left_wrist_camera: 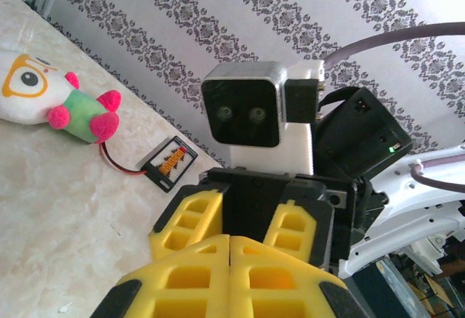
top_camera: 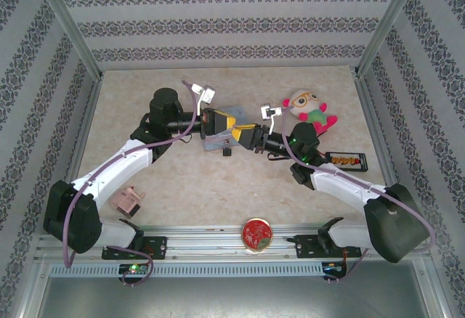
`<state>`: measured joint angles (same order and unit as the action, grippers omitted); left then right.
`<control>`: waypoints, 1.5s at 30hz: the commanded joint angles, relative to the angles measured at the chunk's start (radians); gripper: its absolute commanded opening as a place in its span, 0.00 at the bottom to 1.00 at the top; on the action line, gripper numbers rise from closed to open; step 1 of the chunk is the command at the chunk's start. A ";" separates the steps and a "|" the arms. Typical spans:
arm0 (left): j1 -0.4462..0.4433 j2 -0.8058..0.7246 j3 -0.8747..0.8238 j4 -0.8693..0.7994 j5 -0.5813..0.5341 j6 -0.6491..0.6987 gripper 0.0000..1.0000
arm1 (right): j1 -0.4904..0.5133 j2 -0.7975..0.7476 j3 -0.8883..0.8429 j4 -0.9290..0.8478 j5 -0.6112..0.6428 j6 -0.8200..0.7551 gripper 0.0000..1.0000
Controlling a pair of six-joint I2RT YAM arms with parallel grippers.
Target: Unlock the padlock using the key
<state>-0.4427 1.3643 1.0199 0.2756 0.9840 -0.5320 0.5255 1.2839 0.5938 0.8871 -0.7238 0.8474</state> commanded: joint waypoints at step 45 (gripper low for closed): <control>0.054 -0.021 -0.048 0.107 -0.047 -0.080 0.00 | -0.009 0.078 0.030 0.173 -0.040 0.083 0.02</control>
<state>-0.4107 1.3640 0.9836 0.3309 0.9745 -0.6025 0.5255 1.3628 0.6193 1.0199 -0.7658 0.9371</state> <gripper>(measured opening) 0.041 0.063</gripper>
